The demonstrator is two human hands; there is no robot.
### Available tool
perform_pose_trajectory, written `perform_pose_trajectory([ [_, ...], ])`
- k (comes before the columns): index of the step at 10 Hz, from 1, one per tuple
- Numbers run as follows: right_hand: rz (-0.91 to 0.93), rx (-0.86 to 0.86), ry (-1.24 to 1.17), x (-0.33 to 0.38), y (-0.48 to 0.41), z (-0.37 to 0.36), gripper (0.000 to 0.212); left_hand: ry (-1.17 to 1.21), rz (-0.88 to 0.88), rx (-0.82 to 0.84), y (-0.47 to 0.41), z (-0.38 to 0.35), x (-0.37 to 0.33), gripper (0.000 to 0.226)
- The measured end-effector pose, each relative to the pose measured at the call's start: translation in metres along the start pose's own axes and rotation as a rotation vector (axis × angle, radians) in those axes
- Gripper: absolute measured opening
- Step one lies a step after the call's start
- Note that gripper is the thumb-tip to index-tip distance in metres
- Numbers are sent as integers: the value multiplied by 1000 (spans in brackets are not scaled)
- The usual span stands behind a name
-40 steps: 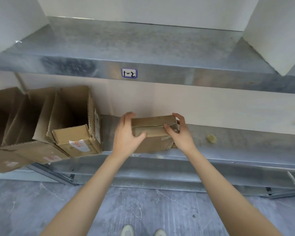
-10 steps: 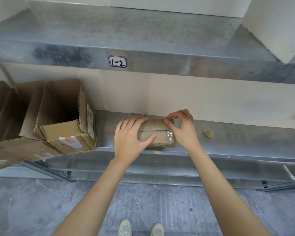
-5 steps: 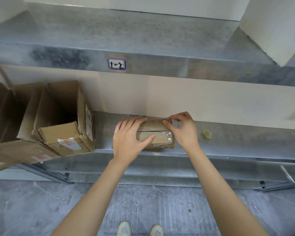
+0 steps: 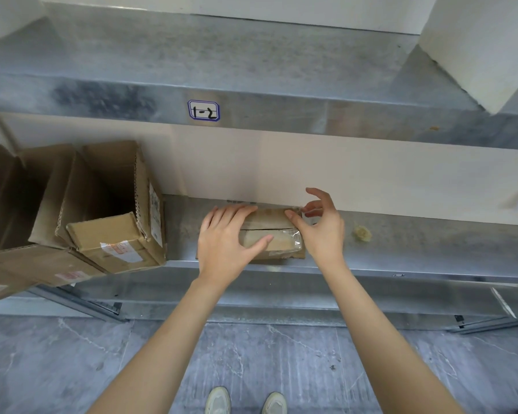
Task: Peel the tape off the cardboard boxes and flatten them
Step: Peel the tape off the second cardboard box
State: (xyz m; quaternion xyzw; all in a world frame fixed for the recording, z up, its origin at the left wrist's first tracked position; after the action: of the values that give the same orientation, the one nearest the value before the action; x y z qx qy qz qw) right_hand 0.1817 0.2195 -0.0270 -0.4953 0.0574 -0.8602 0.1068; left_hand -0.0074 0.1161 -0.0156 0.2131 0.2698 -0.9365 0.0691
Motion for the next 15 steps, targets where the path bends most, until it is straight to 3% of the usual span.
perform_pose_trajectory([
  [3, 22, 38, -31, 1, 2, -5, 44, -7, -10, 2, 2, 0, -2, 54],
  [5, 102, -2, 82, 16, 10, -8, 21, -8, -3, 10, 1, -1, -1, 54],
  [7, 86, -53, -47, 3, 11, 4, 8, -9, 7, 11, 1, -1, 1, 54],
  [9, 46, -73, -108, -15, 12, 21, 26, -26, 44, 19, -7, -4, 6, 52],
  [10, 39, 69, -100, -10, 1, 7, 42, -36, 37, 10, -7, -4, 6, 52],
  [11, 23, 77, -60, -9, -4, 5, 17, -41, 29, 5, -7, -3, 5, 51],
  [13, 7, -2, -34, -20, 16, 18, 20, -33, 61, 4, -12, -4, 7, 48],
  [14, 47, 25, -120, -17, 28, 36, 32, -36, 104, 21, -23, -5, 12, 47],
  [15, -1, 53, -252, -26, 30, 52, 30, -42, 104, 24, -29, -7, 13, 46],
])
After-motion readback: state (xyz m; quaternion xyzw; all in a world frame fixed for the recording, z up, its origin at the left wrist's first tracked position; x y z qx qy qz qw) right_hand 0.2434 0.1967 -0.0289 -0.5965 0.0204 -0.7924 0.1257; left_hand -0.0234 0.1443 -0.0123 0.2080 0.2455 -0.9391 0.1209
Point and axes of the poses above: each hand's wrist, its own y-axis away from the middle knuckle, its own z-axis out of the back of the hand, x = y × z, the point moved 10 cm from there along -y, towards the middle knuckle, and after that the axes turned 4 degrees about x, right-handed, at the moved point
